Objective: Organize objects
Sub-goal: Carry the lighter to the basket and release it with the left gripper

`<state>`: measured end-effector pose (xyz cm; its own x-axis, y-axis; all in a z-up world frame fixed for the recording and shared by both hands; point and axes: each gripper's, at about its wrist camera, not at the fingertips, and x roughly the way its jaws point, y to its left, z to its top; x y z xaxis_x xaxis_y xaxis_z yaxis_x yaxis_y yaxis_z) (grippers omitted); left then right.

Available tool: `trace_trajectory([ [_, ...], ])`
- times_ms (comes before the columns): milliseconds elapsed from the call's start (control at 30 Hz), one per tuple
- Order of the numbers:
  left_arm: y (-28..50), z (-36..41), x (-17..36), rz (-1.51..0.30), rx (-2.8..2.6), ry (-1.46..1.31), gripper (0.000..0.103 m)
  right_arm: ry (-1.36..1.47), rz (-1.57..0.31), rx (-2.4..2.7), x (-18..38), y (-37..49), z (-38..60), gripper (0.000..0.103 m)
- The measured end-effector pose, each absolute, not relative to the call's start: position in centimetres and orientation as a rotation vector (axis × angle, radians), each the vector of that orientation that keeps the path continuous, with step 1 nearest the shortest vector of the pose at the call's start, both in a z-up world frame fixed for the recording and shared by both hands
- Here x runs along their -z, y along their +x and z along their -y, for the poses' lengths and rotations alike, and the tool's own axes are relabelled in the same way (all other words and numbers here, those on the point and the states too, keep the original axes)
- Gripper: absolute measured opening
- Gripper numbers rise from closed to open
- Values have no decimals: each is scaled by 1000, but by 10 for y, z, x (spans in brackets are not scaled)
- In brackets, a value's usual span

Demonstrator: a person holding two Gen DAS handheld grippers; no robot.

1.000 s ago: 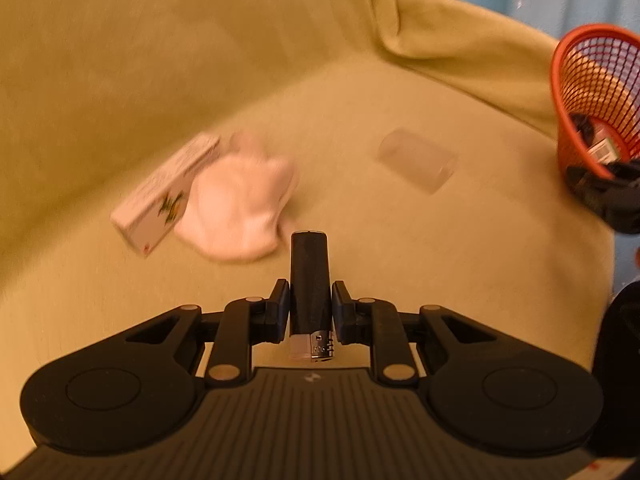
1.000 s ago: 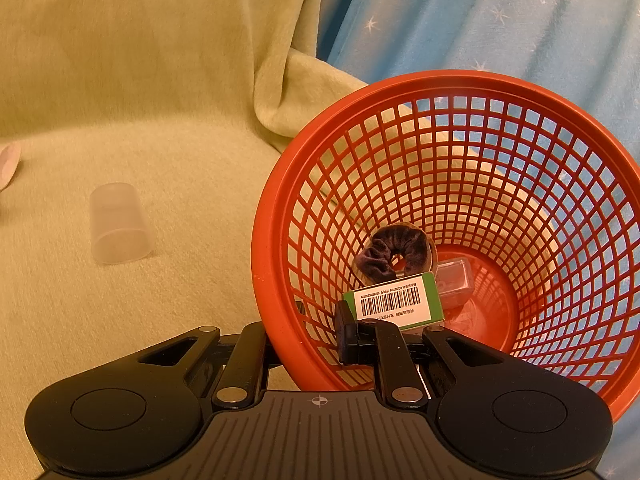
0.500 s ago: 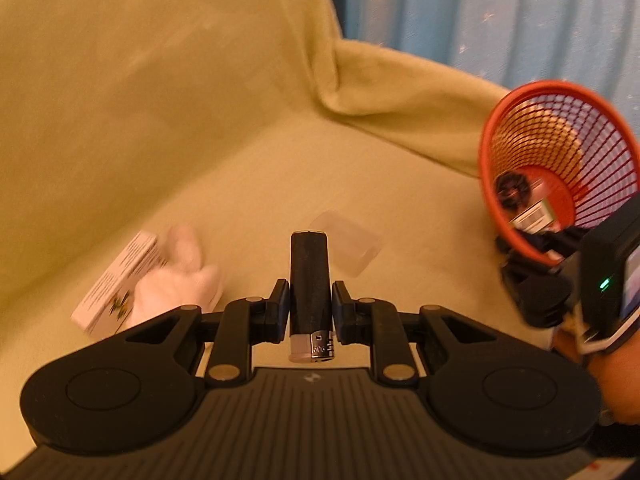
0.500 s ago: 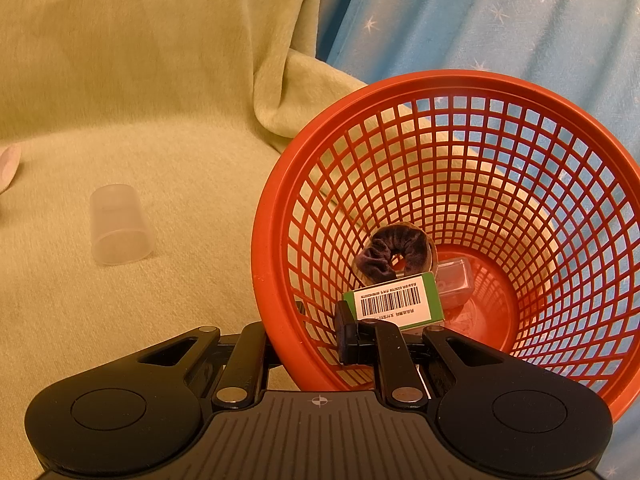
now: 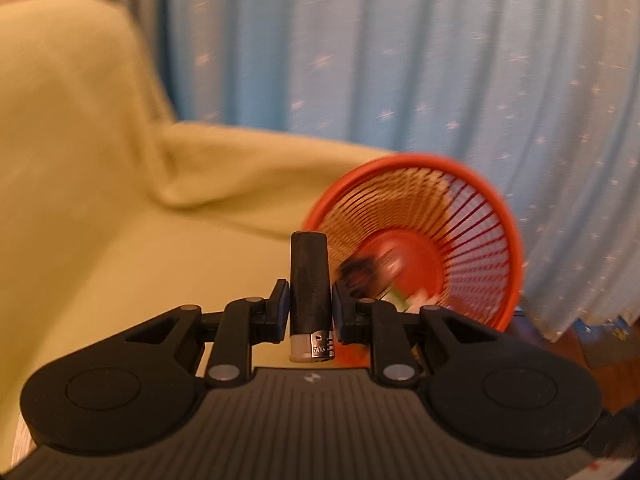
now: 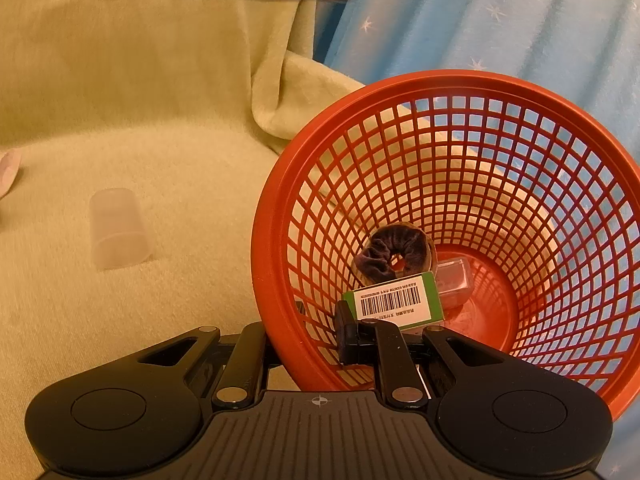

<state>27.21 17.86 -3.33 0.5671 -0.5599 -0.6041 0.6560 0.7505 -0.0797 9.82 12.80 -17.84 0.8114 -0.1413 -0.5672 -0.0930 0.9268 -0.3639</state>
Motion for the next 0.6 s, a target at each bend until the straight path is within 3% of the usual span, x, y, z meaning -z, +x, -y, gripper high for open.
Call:
trace_trajectory([
  [133, 282, -124, 27, -656, 852, 174, 18, -388, -627, 28, 177, 99, -132, 12],
  [200, 283, -103, 27, -650, 902, 174, 35, -388, -626, 28, 177, 99, -133, 12],
  [300, 280, -97, 23, -622, 893, 192, 35, -387, -626, 27, 178, 99, -133, 12],
  [600, 292, -209, 20, -628, 571, 108, 38, -384, -627, 28, 179, 103, -141, 12],
])
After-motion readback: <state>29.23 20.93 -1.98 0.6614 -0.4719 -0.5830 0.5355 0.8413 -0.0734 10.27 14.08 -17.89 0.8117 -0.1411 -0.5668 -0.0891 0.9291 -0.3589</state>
